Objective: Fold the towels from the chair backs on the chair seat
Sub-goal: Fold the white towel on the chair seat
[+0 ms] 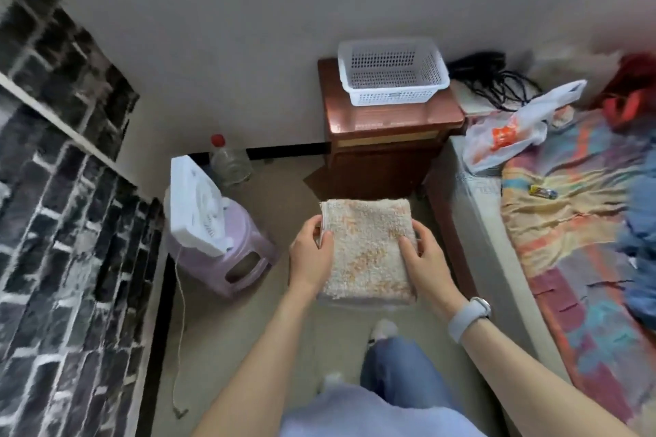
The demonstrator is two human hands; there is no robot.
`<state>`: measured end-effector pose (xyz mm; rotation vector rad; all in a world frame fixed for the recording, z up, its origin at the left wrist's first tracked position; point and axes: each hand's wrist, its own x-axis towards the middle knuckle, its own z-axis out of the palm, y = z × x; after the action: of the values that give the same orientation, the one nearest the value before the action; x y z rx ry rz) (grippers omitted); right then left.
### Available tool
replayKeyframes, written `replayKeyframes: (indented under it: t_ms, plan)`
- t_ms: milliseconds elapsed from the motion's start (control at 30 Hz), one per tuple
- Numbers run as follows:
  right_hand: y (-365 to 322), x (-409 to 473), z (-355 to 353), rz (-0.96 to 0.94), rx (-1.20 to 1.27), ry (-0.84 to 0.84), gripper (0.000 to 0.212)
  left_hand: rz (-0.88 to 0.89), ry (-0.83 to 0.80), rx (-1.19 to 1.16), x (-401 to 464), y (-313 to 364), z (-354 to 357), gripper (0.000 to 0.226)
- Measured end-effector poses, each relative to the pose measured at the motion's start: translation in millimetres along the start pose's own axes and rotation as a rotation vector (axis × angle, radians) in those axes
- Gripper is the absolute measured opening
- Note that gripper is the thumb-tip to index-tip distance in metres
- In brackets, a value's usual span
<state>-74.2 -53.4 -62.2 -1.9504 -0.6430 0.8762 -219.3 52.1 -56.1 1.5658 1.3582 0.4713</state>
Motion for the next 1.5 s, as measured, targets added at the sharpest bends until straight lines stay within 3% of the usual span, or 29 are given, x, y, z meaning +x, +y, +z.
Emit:
replayKeyframes:
  t_ms: [600,933,1133,1200,1267,1367,1433,1500]
  plan:
    - [-135,436,-61,-0.001,0.11,-0.055,0.041,-0.063,-0.012,-0.092,402,189,110,0.039]
    - [-116,591,-32,0.045,0.057,-0.052,0.047,-0.115,-0.124,-0.153,547,175,170,0.048]
    - [-74,617,-7,0.113,-0.021,-0.187,0.049,-0.133,-0.171,0.067,557,145,189,0.061]
    - [-64,618,-6,0.097,-0.143,-0.221,0.049,-0.045,-0.168,0.243,551,146,191,0.063]
    - [-58,617,-8,0.049,-0.419,-0.152,0.052,0.087,-0.137,0.41,546,148,193,0.056]
    - [-56,618,-8,-0.281,-0.83,-0.065,0.049,0.26,-0.114,0.591,551,137,204,0.052]
    - [-48,626,-3,-0.442,-1.013,-0.178,0.052,0.253,-0.134,0.697,564,123,216,0.055]
    - [-35,638,1,-0.484,-1.118,-0.251,0.056,0.193,-0.166,0.763,575,110,227,0.056]
